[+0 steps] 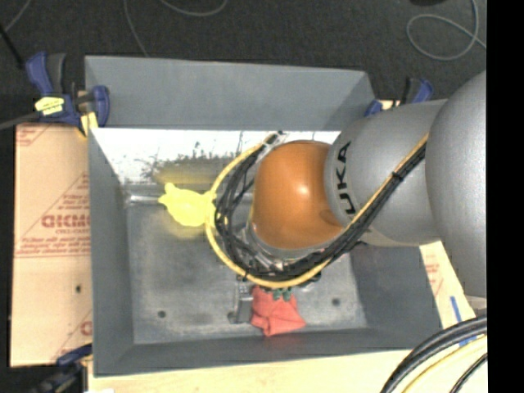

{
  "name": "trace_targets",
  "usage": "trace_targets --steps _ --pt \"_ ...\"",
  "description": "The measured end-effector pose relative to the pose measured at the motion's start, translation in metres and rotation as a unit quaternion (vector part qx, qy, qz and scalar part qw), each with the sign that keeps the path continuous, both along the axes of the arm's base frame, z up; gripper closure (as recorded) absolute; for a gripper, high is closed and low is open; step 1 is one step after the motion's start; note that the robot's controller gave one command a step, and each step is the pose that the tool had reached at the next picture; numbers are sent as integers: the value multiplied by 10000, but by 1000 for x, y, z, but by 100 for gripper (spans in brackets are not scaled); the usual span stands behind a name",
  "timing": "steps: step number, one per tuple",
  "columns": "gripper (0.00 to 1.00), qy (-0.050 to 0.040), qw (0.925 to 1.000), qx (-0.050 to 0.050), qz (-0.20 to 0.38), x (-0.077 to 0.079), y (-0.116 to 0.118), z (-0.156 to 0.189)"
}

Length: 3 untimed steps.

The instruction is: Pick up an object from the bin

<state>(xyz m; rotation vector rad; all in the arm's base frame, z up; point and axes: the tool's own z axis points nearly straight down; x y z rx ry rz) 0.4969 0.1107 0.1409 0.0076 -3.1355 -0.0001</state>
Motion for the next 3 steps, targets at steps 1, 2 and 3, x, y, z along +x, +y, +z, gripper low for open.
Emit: trace_targets --steps 1,2,3 --pt "0 -39 10000 6 -18 2 0 4" --pt "0 -30 9994 10 358 16 -33 -16" --pt "0 -93 9998 30 194 20 -62 -45"
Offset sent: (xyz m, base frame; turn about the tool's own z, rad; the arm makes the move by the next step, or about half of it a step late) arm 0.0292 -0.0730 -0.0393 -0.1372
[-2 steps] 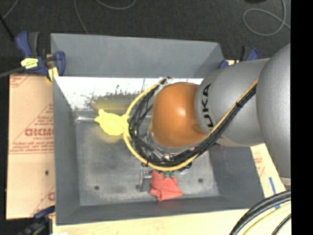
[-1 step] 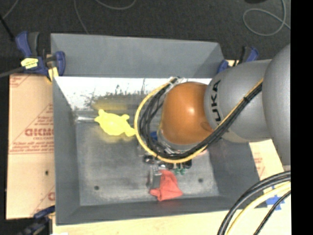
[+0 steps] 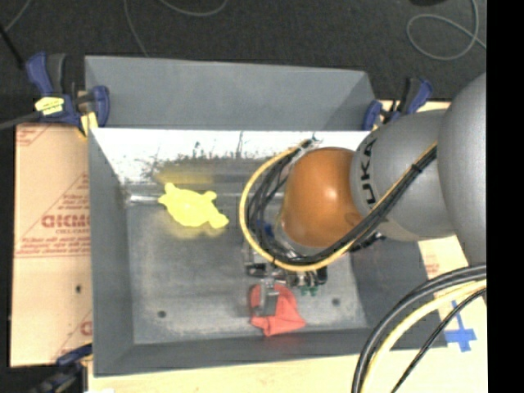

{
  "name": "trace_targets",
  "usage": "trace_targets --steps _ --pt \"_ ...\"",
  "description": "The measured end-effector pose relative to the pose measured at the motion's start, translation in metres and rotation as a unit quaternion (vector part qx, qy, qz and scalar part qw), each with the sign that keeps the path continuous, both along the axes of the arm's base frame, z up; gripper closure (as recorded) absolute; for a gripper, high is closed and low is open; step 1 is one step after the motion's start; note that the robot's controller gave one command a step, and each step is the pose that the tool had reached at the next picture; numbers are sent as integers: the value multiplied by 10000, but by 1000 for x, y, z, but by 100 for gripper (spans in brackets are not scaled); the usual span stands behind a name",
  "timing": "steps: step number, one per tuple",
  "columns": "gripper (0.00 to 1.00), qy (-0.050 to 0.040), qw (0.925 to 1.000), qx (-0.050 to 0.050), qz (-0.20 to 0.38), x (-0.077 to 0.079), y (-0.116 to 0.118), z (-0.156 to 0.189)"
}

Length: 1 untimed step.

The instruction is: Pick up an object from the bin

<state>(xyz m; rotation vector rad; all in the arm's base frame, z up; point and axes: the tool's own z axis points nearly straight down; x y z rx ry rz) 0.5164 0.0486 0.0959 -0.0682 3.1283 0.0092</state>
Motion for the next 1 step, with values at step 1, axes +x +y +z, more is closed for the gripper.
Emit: trace_targets --steps 1 --pt "0 68 9996 -7 -264 5 -17 0"
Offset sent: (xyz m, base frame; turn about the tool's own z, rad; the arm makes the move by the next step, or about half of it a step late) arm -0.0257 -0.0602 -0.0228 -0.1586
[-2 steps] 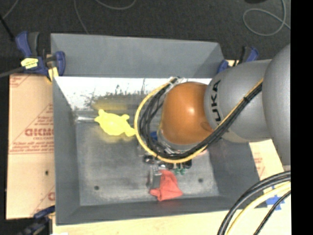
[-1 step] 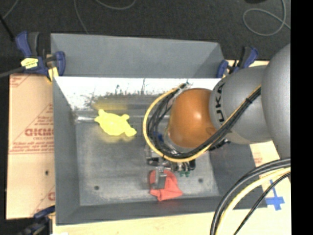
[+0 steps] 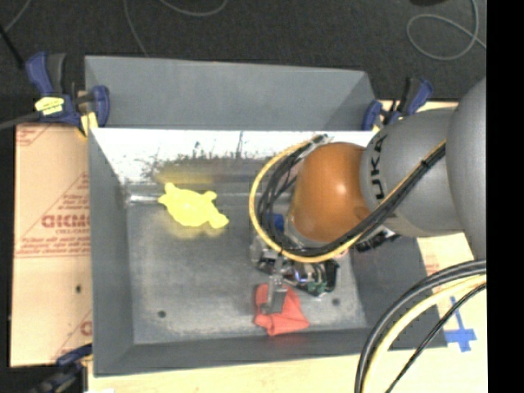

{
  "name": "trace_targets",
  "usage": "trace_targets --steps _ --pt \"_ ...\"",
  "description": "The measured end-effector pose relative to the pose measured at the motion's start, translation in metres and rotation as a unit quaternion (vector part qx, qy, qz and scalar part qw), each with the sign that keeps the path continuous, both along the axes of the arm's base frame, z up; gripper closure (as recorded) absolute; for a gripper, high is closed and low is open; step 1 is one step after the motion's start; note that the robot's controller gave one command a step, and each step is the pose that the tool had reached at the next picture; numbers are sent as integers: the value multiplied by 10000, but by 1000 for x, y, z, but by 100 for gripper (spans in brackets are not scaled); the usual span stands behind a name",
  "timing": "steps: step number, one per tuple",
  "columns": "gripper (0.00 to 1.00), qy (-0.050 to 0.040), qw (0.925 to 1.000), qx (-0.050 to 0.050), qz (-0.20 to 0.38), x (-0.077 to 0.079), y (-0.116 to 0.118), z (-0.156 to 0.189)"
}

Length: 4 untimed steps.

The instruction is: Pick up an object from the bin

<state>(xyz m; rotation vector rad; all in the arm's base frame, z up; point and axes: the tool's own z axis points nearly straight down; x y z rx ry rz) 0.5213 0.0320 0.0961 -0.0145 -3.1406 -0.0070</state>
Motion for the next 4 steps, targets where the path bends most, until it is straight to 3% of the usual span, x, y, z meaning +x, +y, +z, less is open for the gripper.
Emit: trace_targets --steps 1,2,3,4 --pt "100 -70 9946 8 1034 -31 -44 -23" --pt "100 -70 9947 9 1029 -31 -44 -23" --pt "100 -32 9933 11 1156 -30 -46 15" --pt "100 -55 9929 9 1192 -27 -47 31"
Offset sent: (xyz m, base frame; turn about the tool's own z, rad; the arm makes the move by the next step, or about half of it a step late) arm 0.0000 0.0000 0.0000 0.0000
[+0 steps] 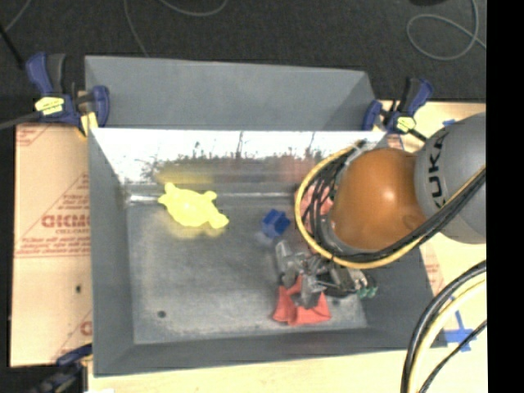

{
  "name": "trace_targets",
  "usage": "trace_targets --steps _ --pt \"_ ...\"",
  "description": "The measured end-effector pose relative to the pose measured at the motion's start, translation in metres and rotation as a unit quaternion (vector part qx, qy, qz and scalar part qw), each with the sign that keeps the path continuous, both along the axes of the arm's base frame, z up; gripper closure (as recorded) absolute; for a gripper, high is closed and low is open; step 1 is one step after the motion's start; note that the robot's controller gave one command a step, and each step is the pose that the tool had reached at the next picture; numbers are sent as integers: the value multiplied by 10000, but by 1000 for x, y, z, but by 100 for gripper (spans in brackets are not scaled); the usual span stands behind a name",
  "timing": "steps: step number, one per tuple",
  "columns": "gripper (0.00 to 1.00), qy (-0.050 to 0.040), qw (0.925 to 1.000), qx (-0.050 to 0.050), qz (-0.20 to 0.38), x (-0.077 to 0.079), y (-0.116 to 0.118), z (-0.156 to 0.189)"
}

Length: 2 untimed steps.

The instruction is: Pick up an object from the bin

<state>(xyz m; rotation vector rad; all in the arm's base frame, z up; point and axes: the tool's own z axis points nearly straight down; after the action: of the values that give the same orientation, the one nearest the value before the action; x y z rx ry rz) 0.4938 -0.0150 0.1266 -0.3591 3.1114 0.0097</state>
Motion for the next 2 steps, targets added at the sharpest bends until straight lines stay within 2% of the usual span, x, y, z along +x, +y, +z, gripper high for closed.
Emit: trace_targets --steps 1,2 --pt "100 -9 9814 -9 1921 -20 38 43" --pt "100 -7 9815 -7 1912 -20 38 43"
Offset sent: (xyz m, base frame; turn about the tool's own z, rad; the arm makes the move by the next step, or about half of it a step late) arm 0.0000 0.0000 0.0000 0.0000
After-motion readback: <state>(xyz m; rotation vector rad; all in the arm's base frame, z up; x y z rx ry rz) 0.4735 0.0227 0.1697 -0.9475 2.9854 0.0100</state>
